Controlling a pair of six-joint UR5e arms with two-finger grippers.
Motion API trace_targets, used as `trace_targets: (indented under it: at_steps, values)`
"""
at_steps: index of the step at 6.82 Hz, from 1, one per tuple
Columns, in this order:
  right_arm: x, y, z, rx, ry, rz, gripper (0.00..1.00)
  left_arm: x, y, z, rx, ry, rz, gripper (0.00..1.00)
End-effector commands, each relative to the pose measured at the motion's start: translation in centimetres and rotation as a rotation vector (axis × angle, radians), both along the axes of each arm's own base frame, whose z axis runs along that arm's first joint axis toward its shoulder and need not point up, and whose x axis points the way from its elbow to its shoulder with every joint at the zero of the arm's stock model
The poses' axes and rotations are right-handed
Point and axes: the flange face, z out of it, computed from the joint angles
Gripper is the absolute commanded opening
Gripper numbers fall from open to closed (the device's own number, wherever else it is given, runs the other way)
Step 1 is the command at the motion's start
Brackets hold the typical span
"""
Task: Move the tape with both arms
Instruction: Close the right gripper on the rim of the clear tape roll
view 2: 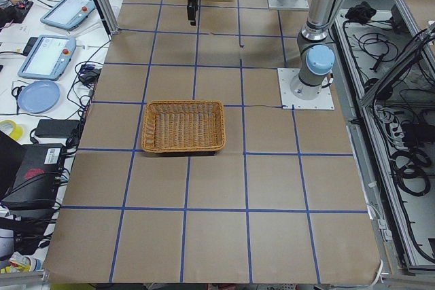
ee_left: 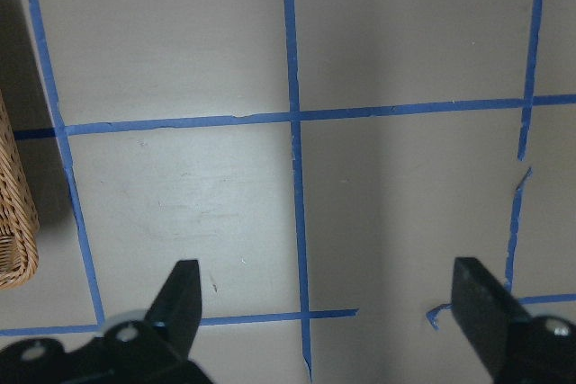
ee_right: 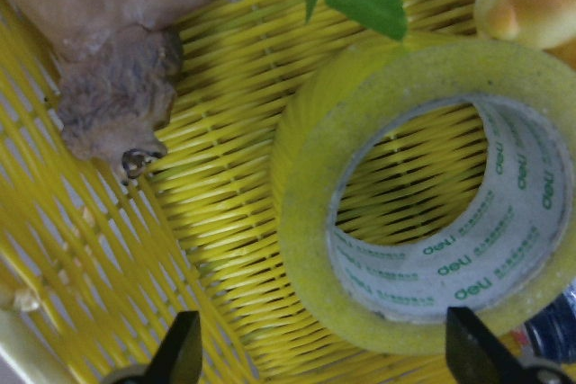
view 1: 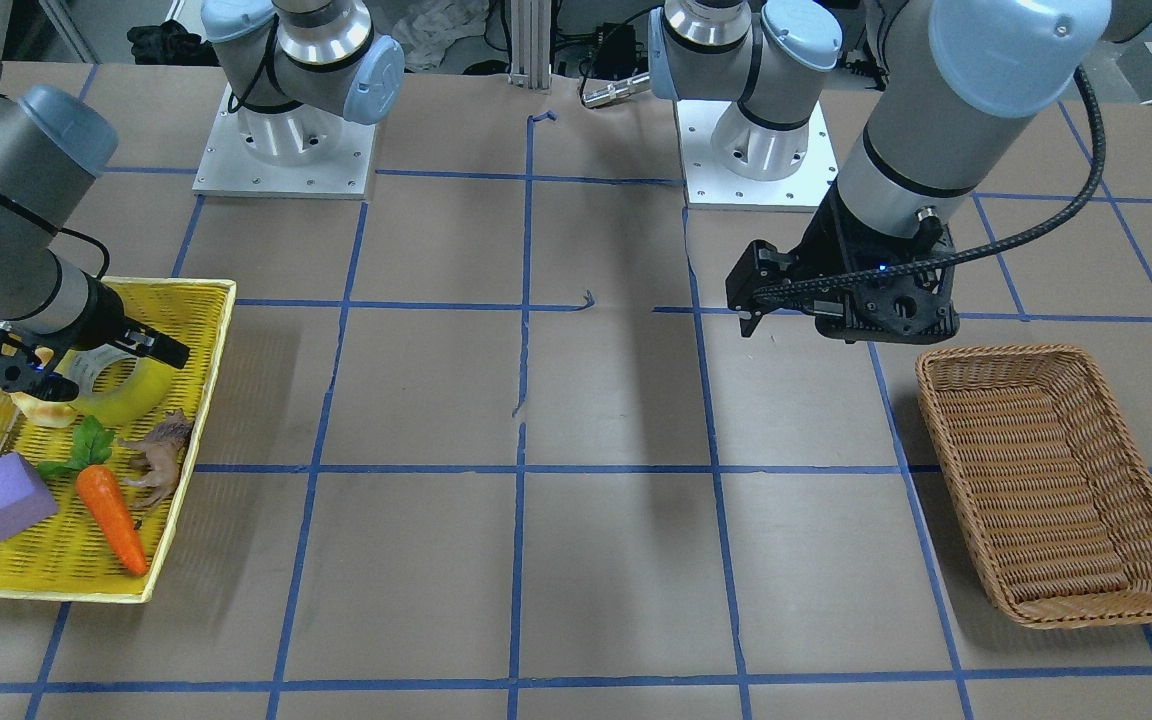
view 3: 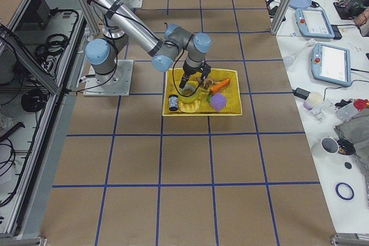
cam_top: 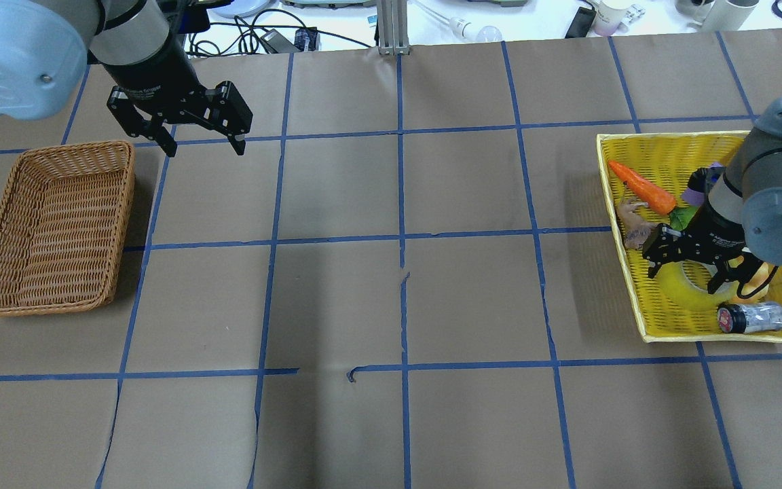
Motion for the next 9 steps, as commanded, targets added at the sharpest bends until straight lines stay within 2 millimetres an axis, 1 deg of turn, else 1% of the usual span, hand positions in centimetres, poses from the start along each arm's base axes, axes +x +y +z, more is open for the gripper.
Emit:
trace_targets:
  at_steps: [1,2,3,4,5,6,7,8,9]
  values:
    - [-0.2,-0.4,-0.7,0.005,-0.002,-0.01,0.85,0.1,0.2,0.9,-0.018,0.003,0.003,1.0]
    - [-0.3,-0.5,-0.8,0.002,0.004,-0.009,0.62,0.2,0.3,0.6,-0.011,-0.001,0.005,1.0]
    - [-0.4,-0.6,-1.0,0.004,0.004,-0.011,0.32,0.5,0.2,0.6,-0.012,-0.003,0.008,1.0]
    - [-0.5,-0.9,-0.6,-0.014,0.013,-0.012,0.33,0.5,0.2,0.6,-0.011,-0.004,0.008,1.0]
    - [-1.0,-1.9,0.5,-0.065,0.034,-0.017,0.45,0.5,0.2,0.6,-0.012,0.003,0.009,1.0]
    - [-1.3,-2.7,1.4,-0.088,0.044,-0.017,0.54,0.5,0.2,0.5,-0.009,0.004,0.008,1.0]
    - [-1.2,-2.7,1.3,-0.093,0.037,-0.018,0.79,0.4,0.2,0.4,-0.008,0.005,0.006,1.0]
    - [-1.3,-2.9,1.4,-0.104,0.038,-0.017,0.89,0.4,0.1,0.0,0.0,0.005,0.006,1.0]
    - [-1.3,-3.0,0.6,-0.092,0.034,-0.016,0.89,0.5,-0.2,-0.5,0.007,0.001,0.006,1.0]
